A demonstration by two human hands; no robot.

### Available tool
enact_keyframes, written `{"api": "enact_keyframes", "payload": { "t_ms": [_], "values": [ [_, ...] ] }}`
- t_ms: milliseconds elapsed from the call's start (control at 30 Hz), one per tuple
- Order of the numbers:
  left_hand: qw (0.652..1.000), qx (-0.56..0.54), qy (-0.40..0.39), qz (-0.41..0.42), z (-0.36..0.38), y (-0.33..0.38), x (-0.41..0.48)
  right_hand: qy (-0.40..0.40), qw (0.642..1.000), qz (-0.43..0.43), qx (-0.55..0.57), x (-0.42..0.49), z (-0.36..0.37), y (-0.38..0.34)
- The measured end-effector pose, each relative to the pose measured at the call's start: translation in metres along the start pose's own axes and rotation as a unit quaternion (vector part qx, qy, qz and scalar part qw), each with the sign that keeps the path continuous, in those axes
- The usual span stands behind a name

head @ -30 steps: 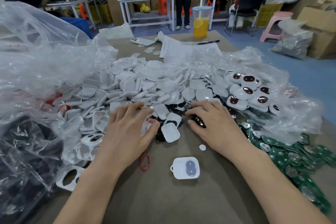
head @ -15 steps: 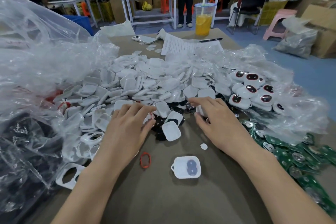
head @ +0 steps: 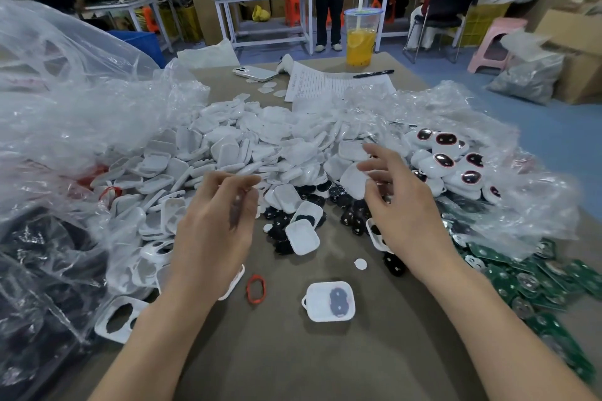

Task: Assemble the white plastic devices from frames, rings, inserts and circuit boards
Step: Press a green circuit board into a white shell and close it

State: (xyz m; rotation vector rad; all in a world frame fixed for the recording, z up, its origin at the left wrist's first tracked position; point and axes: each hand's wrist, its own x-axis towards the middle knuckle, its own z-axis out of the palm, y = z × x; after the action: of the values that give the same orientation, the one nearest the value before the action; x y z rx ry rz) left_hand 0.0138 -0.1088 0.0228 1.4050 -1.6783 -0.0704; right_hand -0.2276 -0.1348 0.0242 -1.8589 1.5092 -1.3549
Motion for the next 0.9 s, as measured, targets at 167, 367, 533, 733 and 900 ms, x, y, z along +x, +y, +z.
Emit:
{"api": "enact_keyframes", "payload": {
  "t_ms": [167, 367, 533, 733, 900],
  "values": [
    [1.000, 0.019, -0.004, -0.017, 0.000, -0.003, 0.001, 0.015, 0.998, 0.031, 0.049, 0.001, -0.002, -0.001],
    [0.998, 0.048, -0.018, -0.020, -0.001, -0.007, 0.002, -0.012, 1.000, 0.026, 0.000, 0.000, 0.000, 0.002],
    [0.992, 0.118, -0.038, -0.017, 0.000, -0.009, 0.001, -0.003, 0.998, 0.024, -0.065, 0.000, -0.004, 0.005],
    [0.988, 0.144, -0.049, -0.019, 0.000, -0.007, 0.000, 0.098, 0.980, 0.044, -0.168, 0.003, -0.018, 0.007],
    [0.987, 0.155, -0.049, -0.015, 0.001, -0.008, -0.001, 0.135, 0.975, 0.048, -0.172, 0.002, -0.026, 0.004]
  ]
}}
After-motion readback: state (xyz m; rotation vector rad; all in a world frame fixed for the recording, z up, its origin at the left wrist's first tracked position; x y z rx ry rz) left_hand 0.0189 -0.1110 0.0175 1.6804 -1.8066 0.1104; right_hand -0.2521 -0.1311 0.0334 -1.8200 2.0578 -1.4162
